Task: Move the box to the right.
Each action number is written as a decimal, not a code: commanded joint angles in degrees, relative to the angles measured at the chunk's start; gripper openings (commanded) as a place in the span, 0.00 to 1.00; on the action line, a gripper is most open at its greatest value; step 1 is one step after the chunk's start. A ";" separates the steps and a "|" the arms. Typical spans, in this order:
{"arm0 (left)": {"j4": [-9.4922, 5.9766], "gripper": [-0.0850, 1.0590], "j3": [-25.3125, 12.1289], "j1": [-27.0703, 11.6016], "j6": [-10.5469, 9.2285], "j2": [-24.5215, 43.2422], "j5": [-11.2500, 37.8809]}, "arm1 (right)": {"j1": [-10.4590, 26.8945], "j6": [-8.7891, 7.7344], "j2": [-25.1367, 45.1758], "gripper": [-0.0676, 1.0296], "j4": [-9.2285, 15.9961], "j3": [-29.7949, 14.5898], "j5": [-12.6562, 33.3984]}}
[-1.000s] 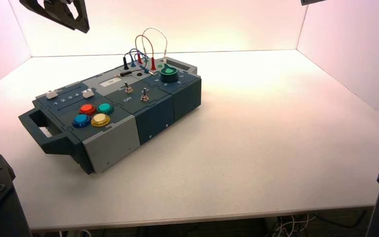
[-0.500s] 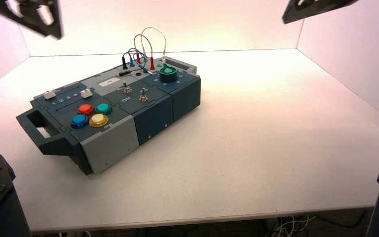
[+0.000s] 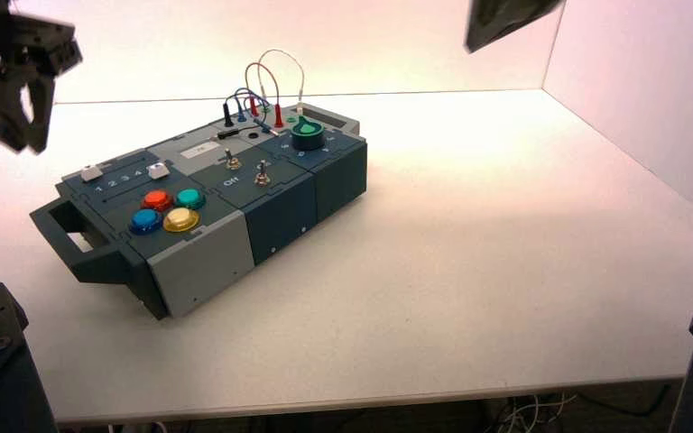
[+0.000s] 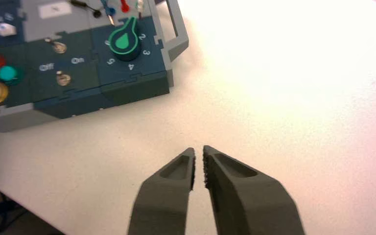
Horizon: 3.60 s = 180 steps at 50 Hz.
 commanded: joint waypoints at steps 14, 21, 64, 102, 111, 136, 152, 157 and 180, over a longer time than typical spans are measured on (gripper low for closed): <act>0.35 0.12 -0.70 7.03 -0.26 3.16 -0.35 | -1.58 -0.44 23.12 0.04 -1.05 -12.57 0.18; 0.44 0.09 -1.32 9.14 -0.09 6.86 -0.70 | -2.02 -0.88 26.37 0.04 -1.14 -13.97 0.18; -3.43 0.08 -14.50 2.90 2.99 30.94 0.53 | -1.85 -0.97 27.77 0.04 -0.70 -15.47 0.26; -5.54 0.08 -28.48 -6.77 4.83 43.33 3.52 | -7.82 1.32 31.55 0.04 3.34 -14.59 0.09; -5.54 0.08 -32.08 -7.03 6.68 43.59 4.75 | -7.91 2.46 32.26 0.04 6.50 -11.87 -4.22; -5.98 0.08 -32.26 -12.13 6.33 43.77 5.10 | -8.26 2.37 31.90 0.04 7.73 -10.46 -6.68; -7.65 0.08 -37.00 -13.89 6.33 44.82 6.06 | -10.11 2.55 31.11 0.04 7.73 -12.48 -4.04; -8.44 0.08 -39.38 -15.29 6.24 45.70 6.77 | -11.51 2.55 30.15 0.04 7.73 -12.39 -3.52; -9.14 0.08 -46.58 -19.25 6.06 49.83 9.23 | -14.41 2.46 29.18 0.04 7.47 -11.07 -2.11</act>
